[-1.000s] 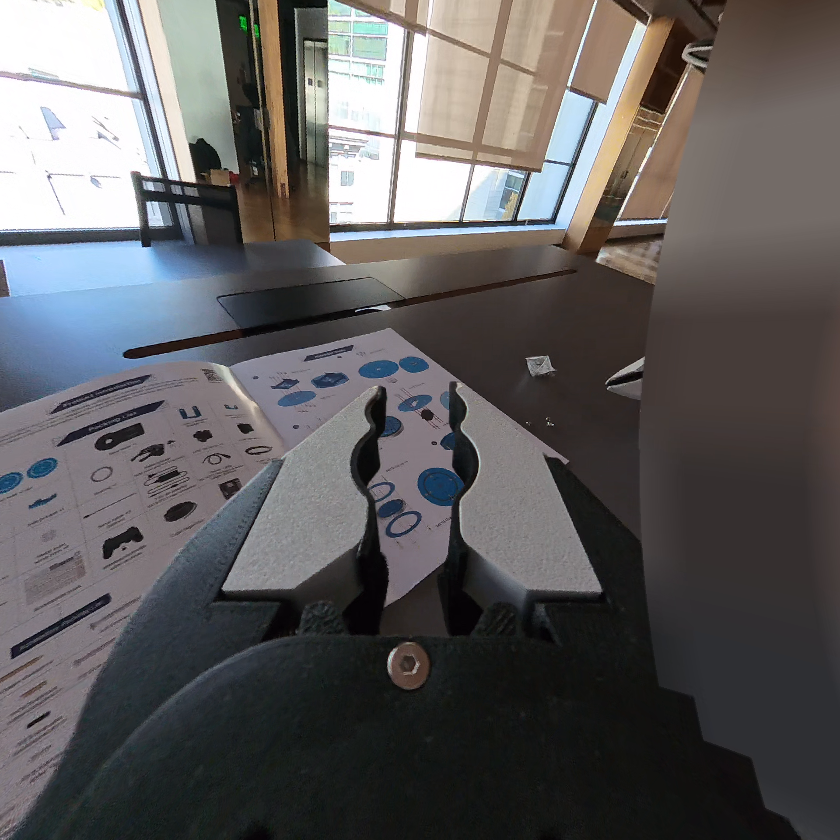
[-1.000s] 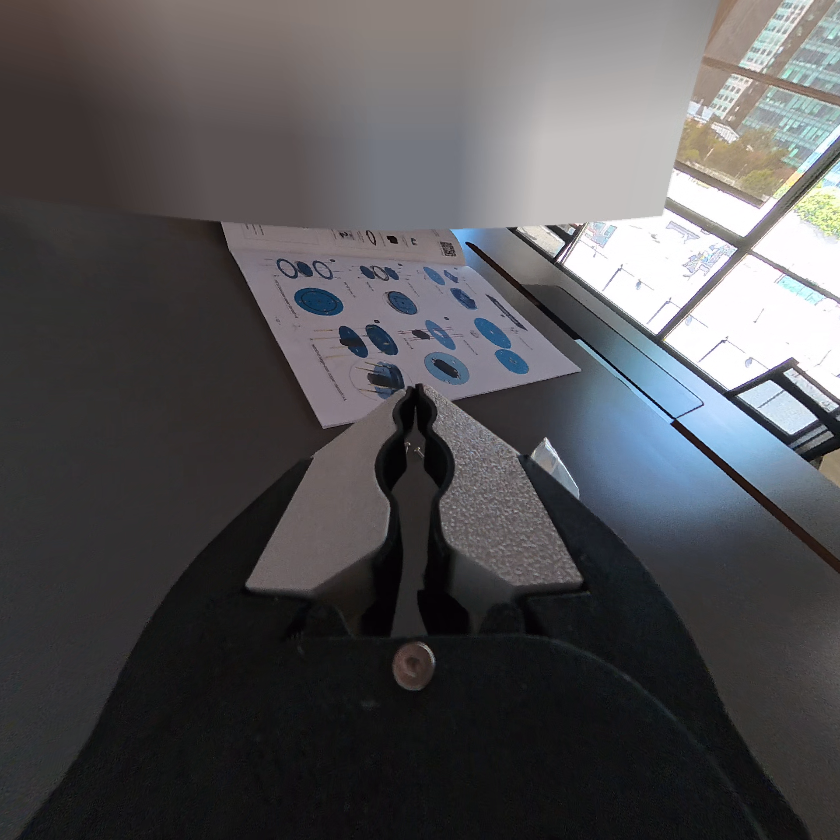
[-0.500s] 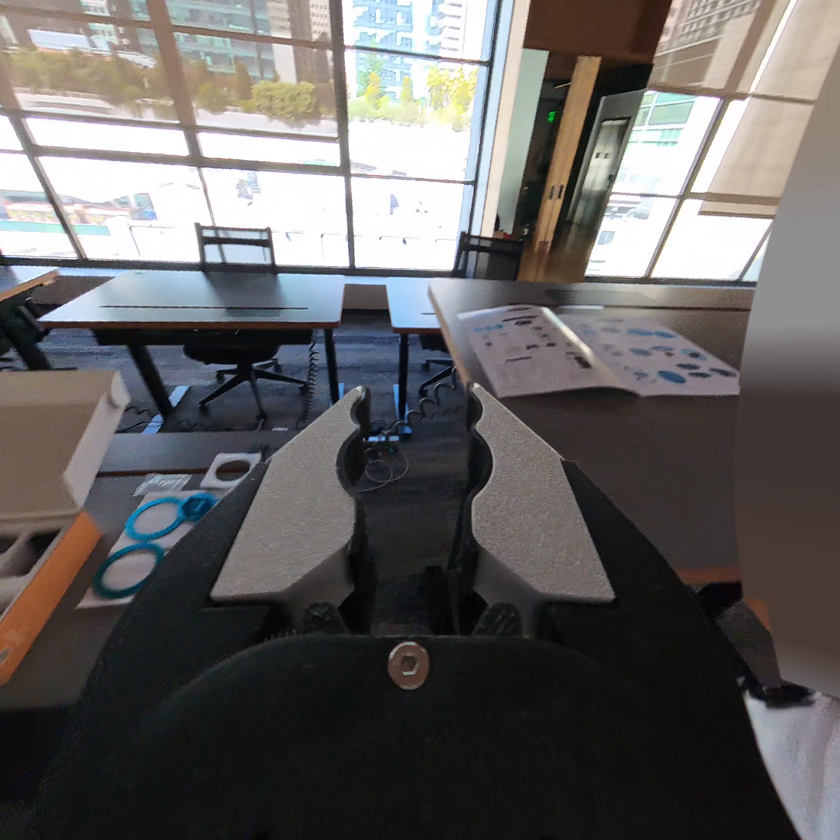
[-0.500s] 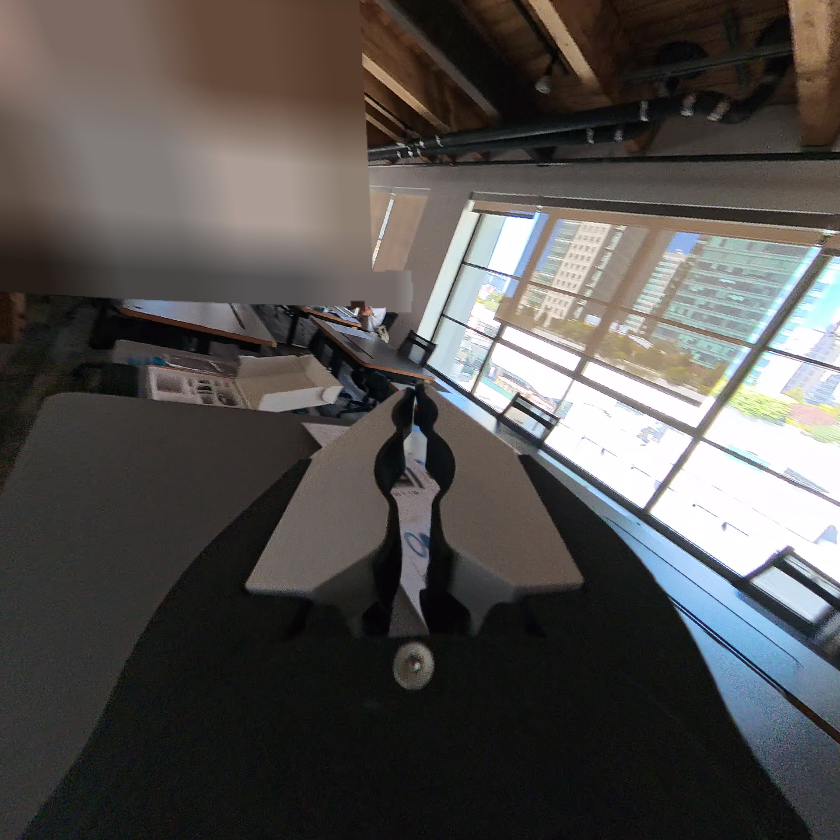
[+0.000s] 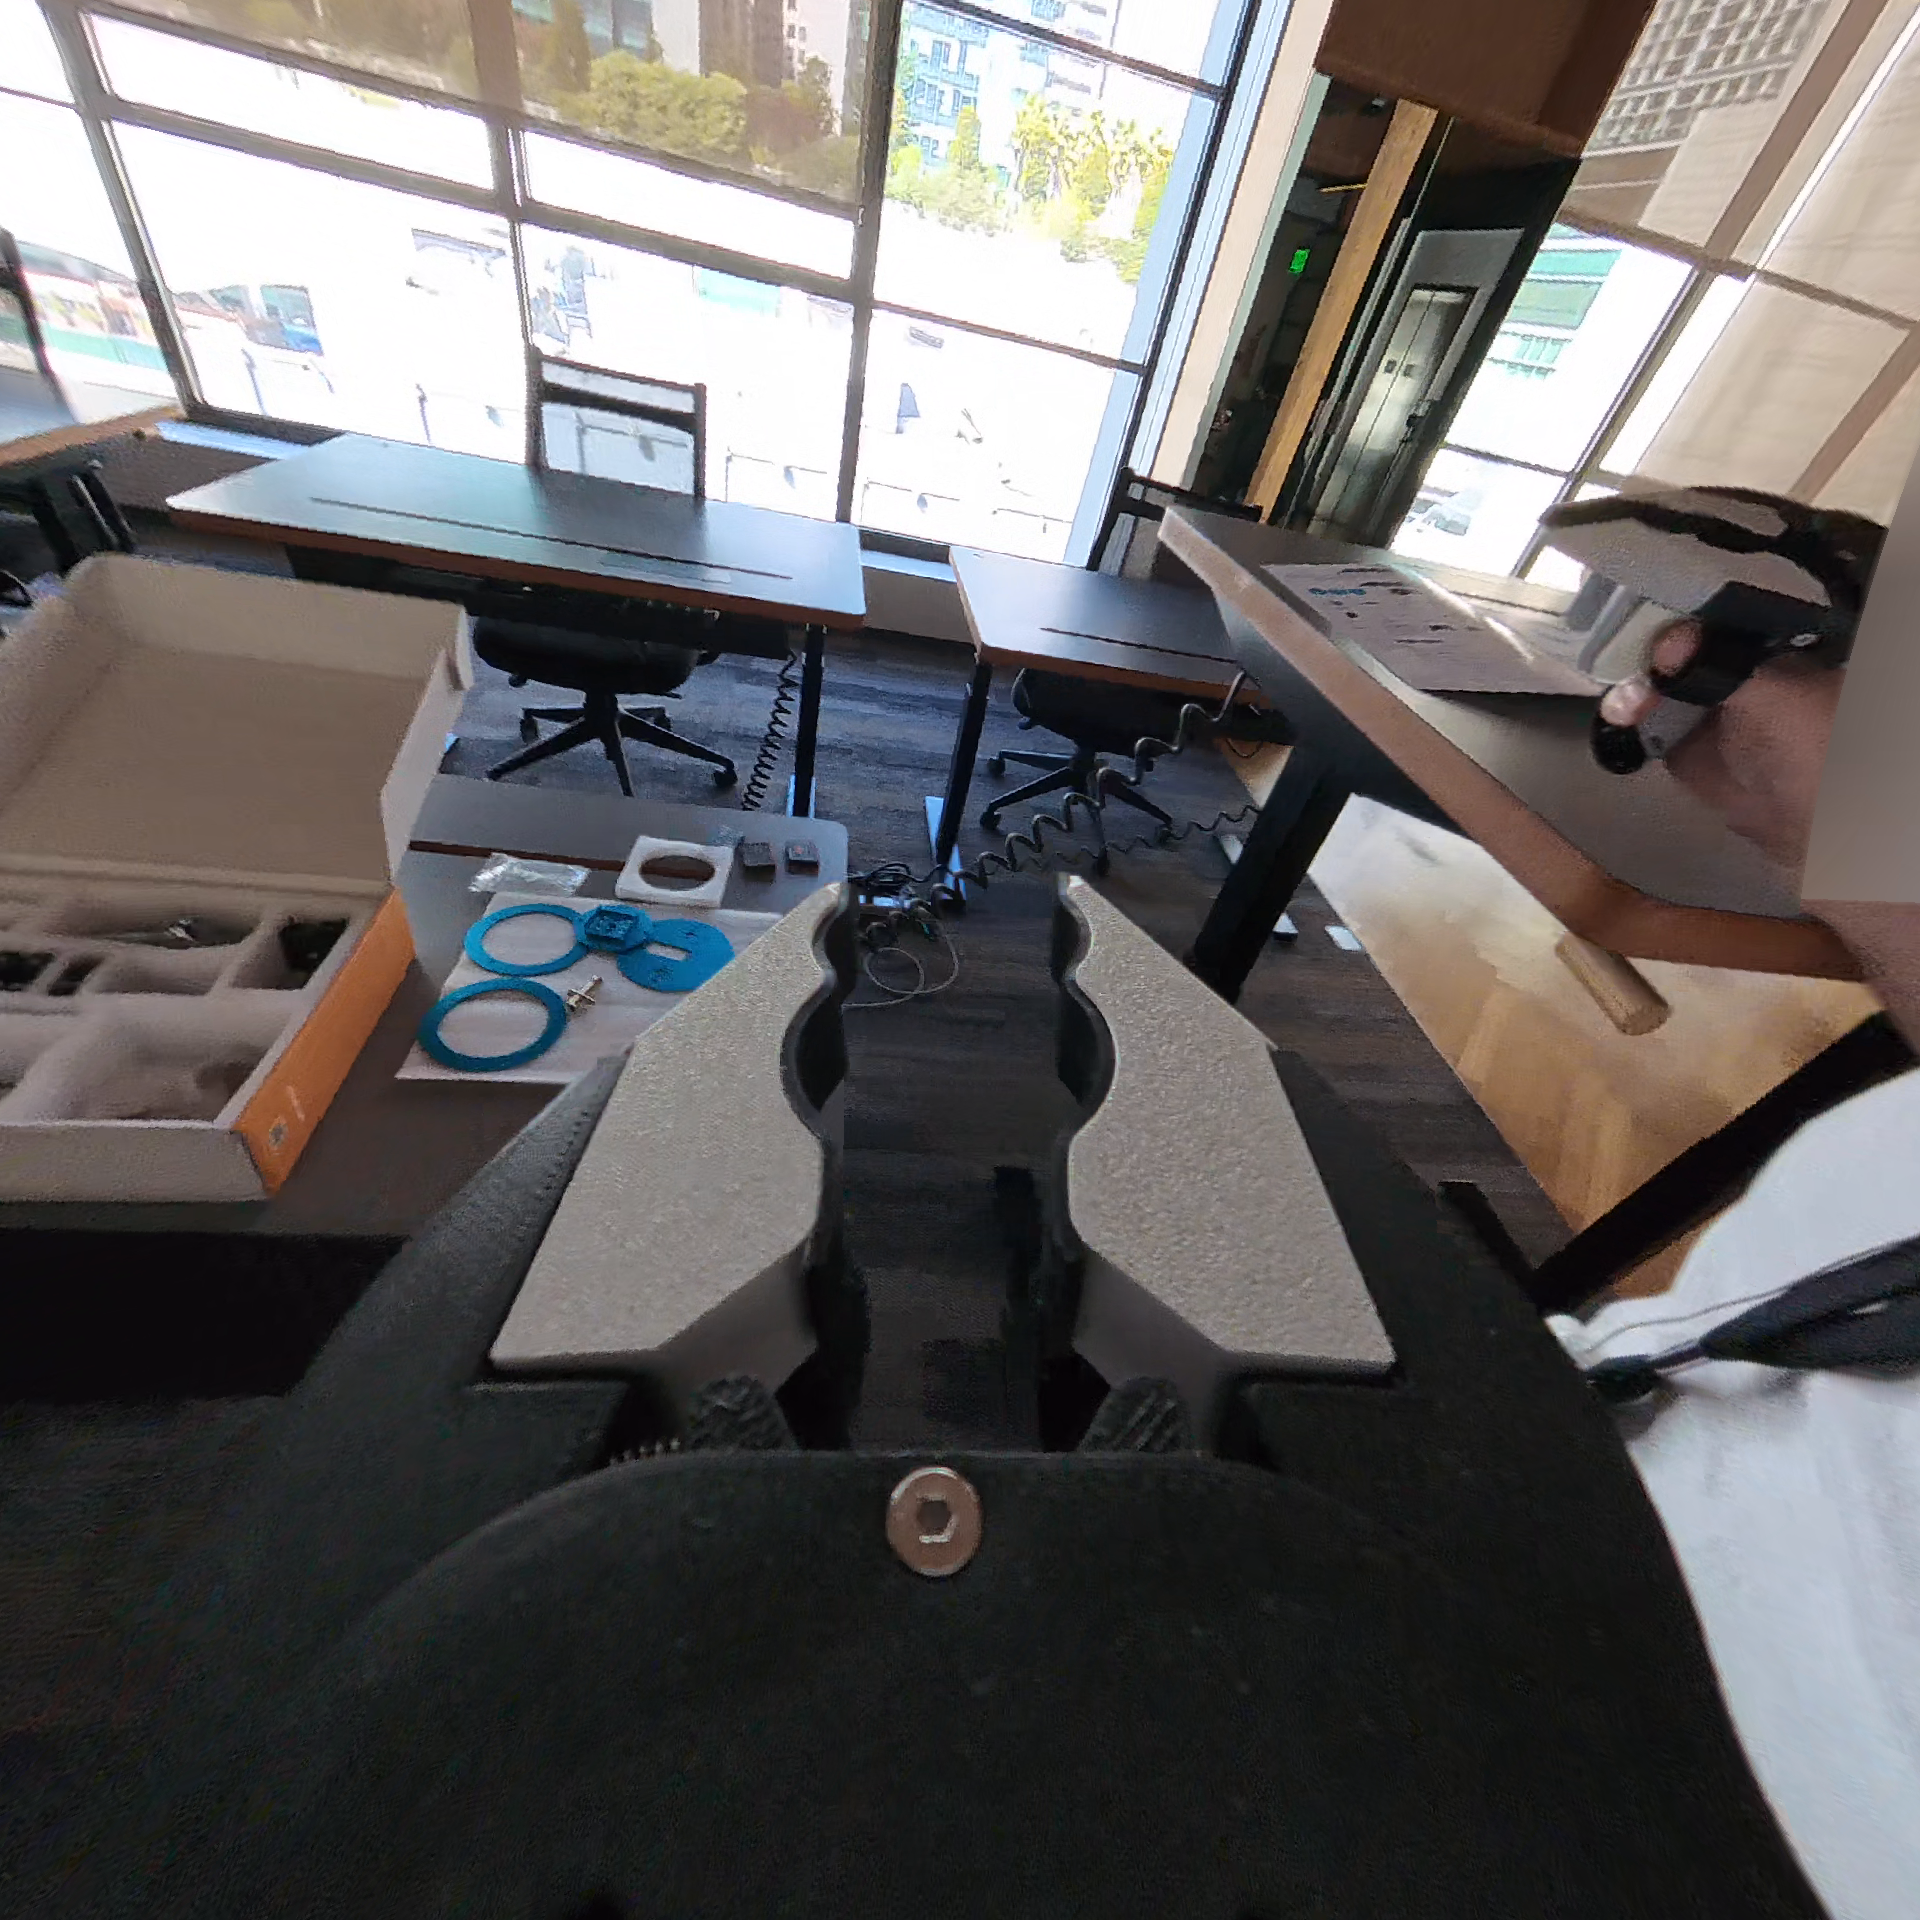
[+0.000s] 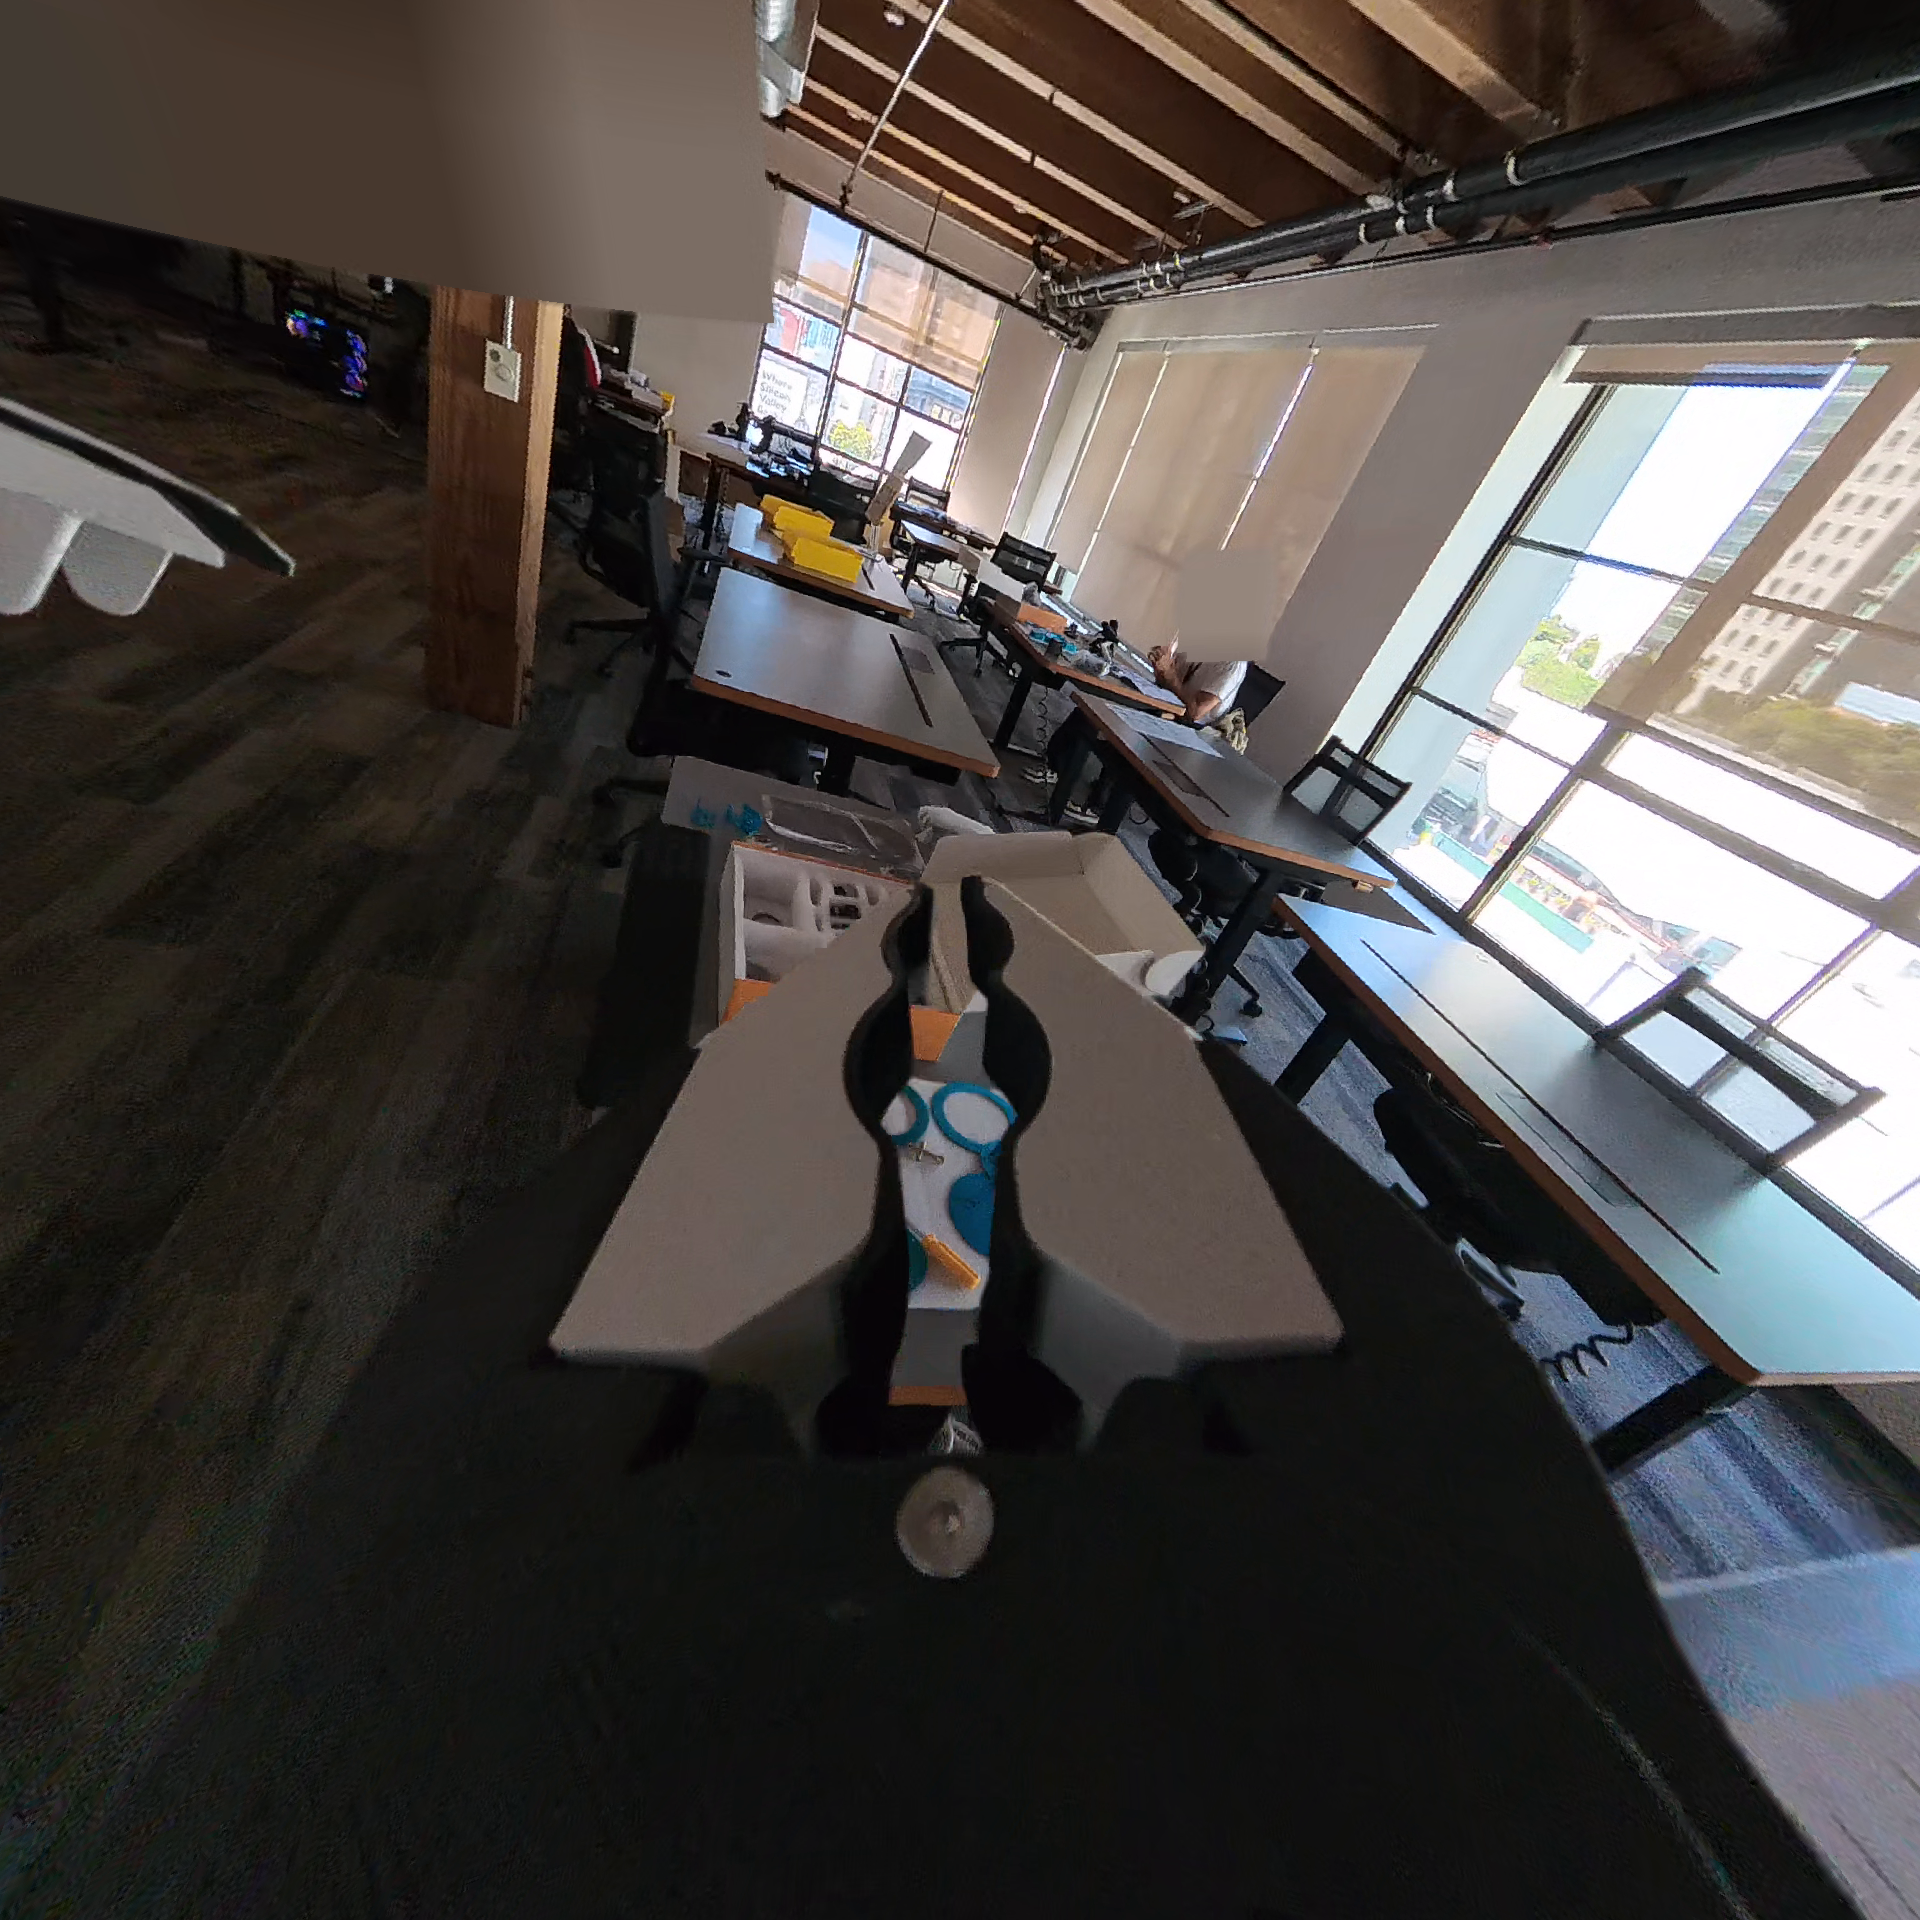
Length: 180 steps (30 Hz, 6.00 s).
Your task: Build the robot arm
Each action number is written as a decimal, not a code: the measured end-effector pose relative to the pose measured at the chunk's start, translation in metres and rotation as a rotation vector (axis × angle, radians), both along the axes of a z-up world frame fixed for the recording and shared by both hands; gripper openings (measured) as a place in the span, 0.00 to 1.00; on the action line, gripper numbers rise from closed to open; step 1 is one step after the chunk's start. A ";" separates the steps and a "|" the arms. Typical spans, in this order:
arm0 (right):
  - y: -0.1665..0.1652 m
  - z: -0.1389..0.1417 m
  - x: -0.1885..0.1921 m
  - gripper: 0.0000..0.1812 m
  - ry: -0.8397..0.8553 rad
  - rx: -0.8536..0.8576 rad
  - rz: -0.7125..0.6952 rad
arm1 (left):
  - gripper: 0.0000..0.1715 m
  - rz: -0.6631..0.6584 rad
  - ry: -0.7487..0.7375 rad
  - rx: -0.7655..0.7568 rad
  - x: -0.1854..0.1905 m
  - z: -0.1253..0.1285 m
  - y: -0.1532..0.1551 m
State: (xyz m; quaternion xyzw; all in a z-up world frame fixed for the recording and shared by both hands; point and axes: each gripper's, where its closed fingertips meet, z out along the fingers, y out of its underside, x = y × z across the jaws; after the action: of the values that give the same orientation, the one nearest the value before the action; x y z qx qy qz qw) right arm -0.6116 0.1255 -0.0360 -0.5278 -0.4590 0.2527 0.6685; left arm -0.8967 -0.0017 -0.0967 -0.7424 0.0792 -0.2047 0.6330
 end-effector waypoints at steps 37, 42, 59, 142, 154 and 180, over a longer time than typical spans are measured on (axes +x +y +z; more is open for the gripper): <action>0.014 0.028 0.192 0.12 -0.266 -0.125 -0.160 | 0.27 -0.047 0.471 0.246 0.067 0.211 0.015; 0.003 -0.026 0.386 0.11 -0.471 -0.199 -0.420 | 0.26 -0.094 0.335 0.187 0.162 0.182 0.018; 0.022 -0.099 0.600 0.05 -0.769 -0.556 -0.322 | 0.26 -0.053 0.312 -0.032 0.244 0.142 -0.019; 0.003 0.011 0.457 0.07 -0.464 -0.286 -0.982 | 0.22 -0.383 0.282 0.075 0.080 -0.002 0.133; 0.039 -0.099 0.586 0.05 -1.011 -0.898 -0.687 | 0.21 -0.458 0.145 0.061 0.218 0.022 0.104; 0.059 -0.124 0.597 0.04 -1.268 -0.688 -0.215 | 0.19 -0.334 0.459 -0.047 0.294 0.036 0.059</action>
State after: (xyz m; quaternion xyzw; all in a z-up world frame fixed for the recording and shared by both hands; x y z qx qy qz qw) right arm -0.0148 0.1844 -0.1599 -0.7951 -0.5984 -0.0386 0.0914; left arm -0.6029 0.0568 -0.0611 -0.7604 0.3369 -0.1347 0.5387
